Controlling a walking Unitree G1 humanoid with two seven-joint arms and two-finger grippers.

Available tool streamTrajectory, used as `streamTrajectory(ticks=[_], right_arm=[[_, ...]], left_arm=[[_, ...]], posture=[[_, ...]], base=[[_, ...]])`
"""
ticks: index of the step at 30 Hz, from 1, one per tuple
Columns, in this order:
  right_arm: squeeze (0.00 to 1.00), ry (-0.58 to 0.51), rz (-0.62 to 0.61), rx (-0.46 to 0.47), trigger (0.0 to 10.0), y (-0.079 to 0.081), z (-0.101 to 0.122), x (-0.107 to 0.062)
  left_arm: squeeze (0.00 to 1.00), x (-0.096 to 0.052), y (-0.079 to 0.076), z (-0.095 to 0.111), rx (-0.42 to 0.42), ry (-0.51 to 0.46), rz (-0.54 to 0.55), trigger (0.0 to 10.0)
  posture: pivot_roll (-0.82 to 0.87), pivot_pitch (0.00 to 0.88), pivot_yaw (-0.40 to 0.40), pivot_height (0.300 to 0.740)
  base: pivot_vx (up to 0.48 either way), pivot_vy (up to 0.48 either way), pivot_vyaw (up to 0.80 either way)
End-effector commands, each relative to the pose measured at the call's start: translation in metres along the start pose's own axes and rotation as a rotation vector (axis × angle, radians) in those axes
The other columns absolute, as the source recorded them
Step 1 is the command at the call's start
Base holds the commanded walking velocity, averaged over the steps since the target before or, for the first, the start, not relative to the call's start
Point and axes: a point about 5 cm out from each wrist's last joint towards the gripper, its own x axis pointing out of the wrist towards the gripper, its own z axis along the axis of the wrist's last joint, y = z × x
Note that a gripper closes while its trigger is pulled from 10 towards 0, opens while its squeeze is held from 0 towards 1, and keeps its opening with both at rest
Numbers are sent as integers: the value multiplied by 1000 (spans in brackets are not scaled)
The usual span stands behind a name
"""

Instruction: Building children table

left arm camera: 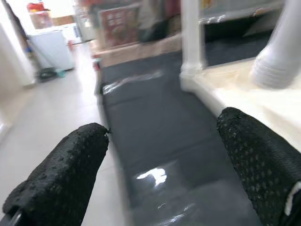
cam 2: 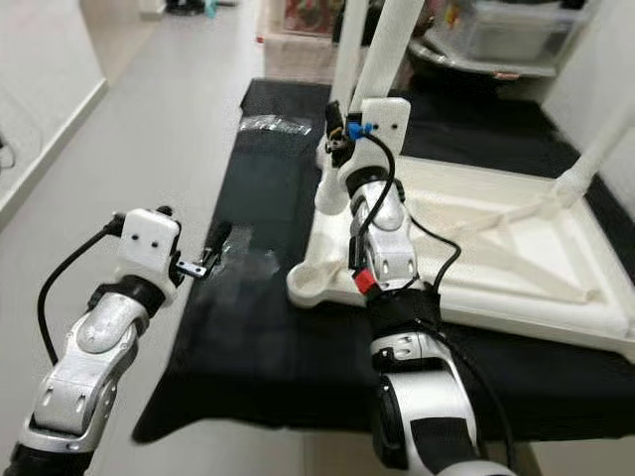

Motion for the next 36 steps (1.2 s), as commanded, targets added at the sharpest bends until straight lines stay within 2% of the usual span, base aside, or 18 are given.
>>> streamTrajectory(ticks=[1,6,11,12,13,15,16,17,18,19,20,22,24,26,30,32,33,36], right_arm=[[0,-31,72,36,10000,25,8,4],[0,-19,102,45,10000,28,6,5],[0,-21,207,95,10000,33,10,9],[0,33,386,168,10000,39,12,12],[0,51,462,193,10000,41,14,13],[0,60,501,204,10000,42,15,13],[0,84,574,197,10000,38,16,14],[0,84,574,197,10000,38,16,14],[0,109,656,190,10000,33,16,13],[0,143,789,120,10000,23,17,11],[0,160,862,88,10000,20,16,7],[0,160,862,88,10000,20,16,7],[0,146,985,87,10000,11,17,1],[0,140,1045,96,10000,3,18,-1],[0,147,1088,118,10000,-2,18,-3],[0,180,1192,125,10000,-3,16,-10],[0,180,1192,125,10000,-3,16,-10],[0,250,1318,158,10000,-3,9,-21]], left_arm=[[0,-5,13,-5,23,19,50,10000],[0,-4,15,-5,5,25,72,10000],[0,-6,13,-6,4,34,57,10000],[0,-12,8,-11,-14,56,12,10000],[0,-15,6,-13,-22,64,-8,10000],[0,-17,4,-14,-25,68,-21,10000],[0,-22,0,-16,-39,79,-64,10000],[0,-22,0,-16,-39,79,-64,10000],[0,-29,-6,-19,-80,96,-115,10000],[0,-42,-15,-22,-124,116,-202,10000],[0,-49,-20,-22,-147,122,-245,10000],[0,-49,-20,-22,-147,122,-245,10000],[0,-67,-32,-23,-196,148,-335,10000],[0,-82,-45,-21,-250,171,-412,10000],[0,-92,-55,-18,-286,183,-455,10000],[0,-100,-63,-16,-321,198,-472,10000],[0,-100,-63,-16,-321,198,-472,10000],[0,-105,-66,-15,-328,207,-489,10000]], posture=[[80,79,-86,740],[81,80,-87,740],[82,84,-90,740],[84,88,-91,740],[83,94,-92,740],[83,94,-92,740],[82,108,-94,740],[82,108,-94,740],[82,110,-94,740],[82,124,-97,740],[82,124,-97,740],[82,124,-97,740],[80,133,-100,740],[90,140,-103,740],[94,151,-104,740],[93,169,-98,740],[93,169,-98,740],[89,184,-96,740]], base=[[289,0,0],[0,0,0],[0,0,0],[0,0,0],[0,0,0],[0,0,0],[0,0,0],[0,0,0],[0,0,0],[0,0,0],[0,0,0],[0,0,0],[0,0,0],[0,0,0],[0,0,0],[0,0,0],[0,0,0],[0,0,0]])
